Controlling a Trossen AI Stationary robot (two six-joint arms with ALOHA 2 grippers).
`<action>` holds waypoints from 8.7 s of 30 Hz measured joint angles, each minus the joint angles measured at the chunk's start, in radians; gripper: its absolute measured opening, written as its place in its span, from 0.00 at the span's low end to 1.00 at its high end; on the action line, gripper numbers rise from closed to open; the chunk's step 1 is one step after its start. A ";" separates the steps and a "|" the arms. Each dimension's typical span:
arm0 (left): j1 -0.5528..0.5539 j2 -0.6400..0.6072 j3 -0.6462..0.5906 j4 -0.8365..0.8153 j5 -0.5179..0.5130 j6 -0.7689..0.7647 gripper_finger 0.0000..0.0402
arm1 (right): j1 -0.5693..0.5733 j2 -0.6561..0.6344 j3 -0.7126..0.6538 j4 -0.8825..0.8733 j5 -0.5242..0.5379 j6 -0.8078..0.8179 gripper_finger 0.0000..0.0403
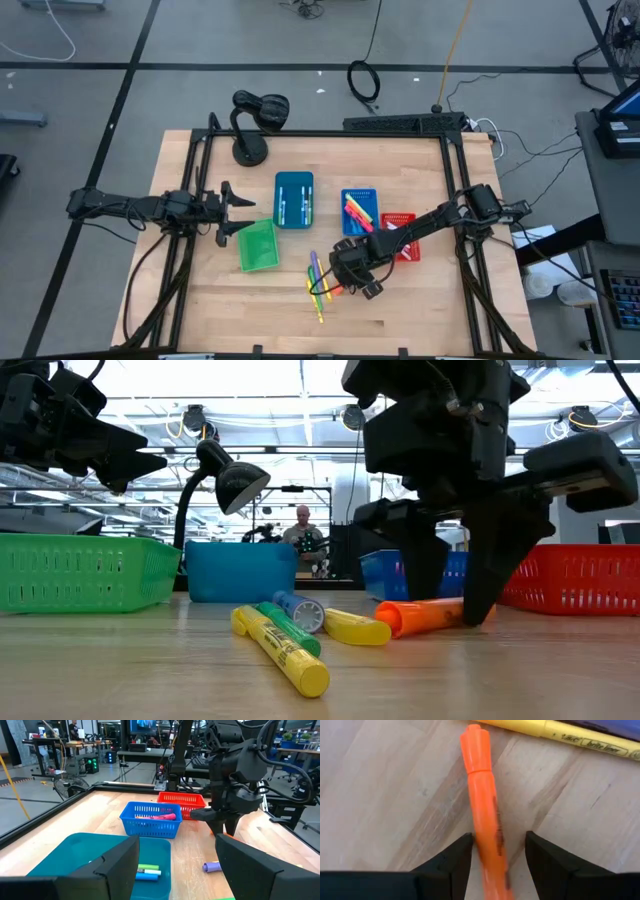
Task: Pick & Place Markers
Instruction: Put the orange highlighter pen into the blue bin
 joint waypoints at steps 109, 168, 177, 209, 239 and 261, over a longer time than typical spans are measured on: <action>0.000 0.000 0.000 0.000 0.000 0.000 0.66 | 0.027 -0.002 -0.112 0.364 0.075 0.055 0.18; 0.000 0.000 0.000 0.000 0.000 0.000 0.66 | -0.120 -0.599 -0.562 0.921 0.710 0.517 0.15; 0.000 0.000 0.000 0.000 0.000 0.000 0.66 | -0.149 -0.642 -0.792 1.249 0.756 0.648 0.15; 0.000 0.000 0.000 0.000 0.000 0.000 0.66 | -0.149 -0.626 -0.795 1.285 0.756 0.654 0.22; 0.000 0.000 0.000 0.000 0.000 0.000 0.66 | -0.140 -0.626 -0.795 1.319 0.752 0.499 0.22; 0.000 0.000 0.000 0.000 0.000 0.000 0.66 | -0.140 -0.627 -0.795 1.325 0.726 0.421 0.56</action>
